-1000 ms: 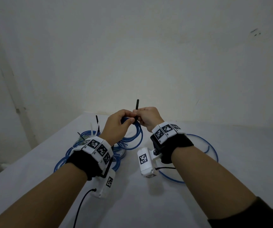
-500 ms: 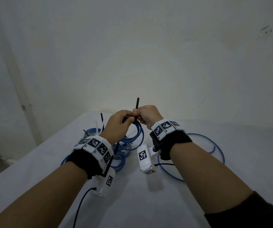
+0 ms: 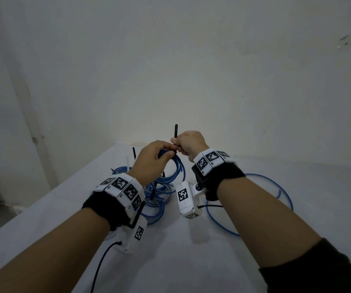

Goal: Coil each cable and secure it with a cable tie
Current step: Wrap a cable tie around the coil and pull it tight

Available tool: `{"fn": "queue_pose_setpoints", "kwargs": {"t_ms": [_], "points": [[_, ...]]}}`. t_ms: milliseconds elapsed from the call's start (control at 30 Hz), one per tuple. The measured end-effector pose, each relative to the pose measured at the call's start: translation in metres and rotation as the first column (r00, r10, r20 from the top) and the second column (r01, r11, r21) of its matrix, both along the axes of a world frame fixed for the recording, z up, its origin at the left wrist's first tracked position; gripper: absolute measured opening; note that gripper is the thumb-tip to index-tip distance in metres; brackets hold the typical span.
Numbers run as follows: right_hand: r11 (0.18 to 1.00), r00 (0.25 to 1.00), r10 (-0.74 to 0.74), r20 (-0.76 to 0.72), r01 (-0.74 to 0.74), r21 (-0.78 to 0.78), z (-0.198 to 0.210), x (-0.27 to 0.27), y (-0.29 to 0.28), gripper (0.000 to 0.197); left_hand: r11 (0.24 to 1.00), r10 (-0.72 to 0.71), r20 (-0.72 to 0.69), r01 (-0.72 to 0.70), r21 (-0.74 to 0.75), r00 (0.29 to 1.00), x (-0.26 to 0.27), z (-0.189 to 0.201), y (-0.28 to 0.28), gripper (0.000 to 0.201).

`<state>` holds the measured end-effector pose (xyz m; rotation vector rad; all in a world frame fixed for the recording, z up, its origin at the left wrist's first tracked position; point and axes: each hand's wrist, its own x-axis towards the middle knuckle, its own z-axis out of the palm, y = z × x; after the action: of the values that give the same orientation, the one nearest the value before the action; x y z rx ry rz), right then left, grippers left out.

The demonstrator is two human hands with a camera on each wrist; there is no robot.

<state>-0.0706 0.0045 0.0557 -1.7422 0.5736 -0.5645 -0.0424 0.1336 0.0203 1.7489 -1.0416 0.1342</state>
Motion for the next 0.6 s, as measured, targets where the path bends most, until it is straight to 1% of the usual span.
{"fn": "queue_pose_setpoints", "kwargs": {"t_ms": [133,233,300,333,367,467,533,600], "points": [[1.000,0.997,0.022,0.079,-0.022,-0.012,0.001,-0.006,0.003,0.021,0.998,0.024,0.000,-0.024,-0.055,1.000,-0.003,0.005,0.003,0.017],[0.987,0.988,0.035,0.150,-0.011,-0.158,0.011,-0.016,0.010,0.018,0.989,0.098,0.009,-0.097,-0.110,0.995,-0.005,0.007,0.002,0.017],[0.962,0.987,0.015,0.162,0.030,-0.270,0.019,-0.024,0.016,0.021,0.971,0.167,-0.021,-0.168,-0.168,0.986,-0.003,0.008,-0.001,0.016],[0.954,0.987,0.018,0.159,0.030,-0.297,0.022,-0.027,0.018,0.022,0.959,0.198,-0.044,-0.202,-0.199,0.979,-0.003,0.009,-0.002,0.015],[0.957,0.988,0.041,0.148,0.004,-0.291,0.023,-0.032,0.021,0.023,0.945,0.223,-0.072,-0.233,-0.227,0.972,-0.003,0.010,-0.003,0.014],[0.974,0.985,0.141,0.103,-0.119,-0.194,0.024,-0.046,0.030,0.031,0.921,0.252,-0.121,-0.276,-0.275,0.960,-0.009,0.012,-0.005,0.009],[0.976,0.982,0.148,0.120,-0.125,-0.179,0.021,-0.053,0.033,0.033,0.924,0.233,-0.165,-0.271,-0.270,0.958,-0.015,0.011,-0.007,0.008],[0.980,0.981,0.124,0.146,-0.099,-0.170,0.018,-0.059,0.034,0.029,0.933,0.197,-0.207,-0.248,-0.261,0.958,-0.023,0.011,-0.008,0.011]]}}
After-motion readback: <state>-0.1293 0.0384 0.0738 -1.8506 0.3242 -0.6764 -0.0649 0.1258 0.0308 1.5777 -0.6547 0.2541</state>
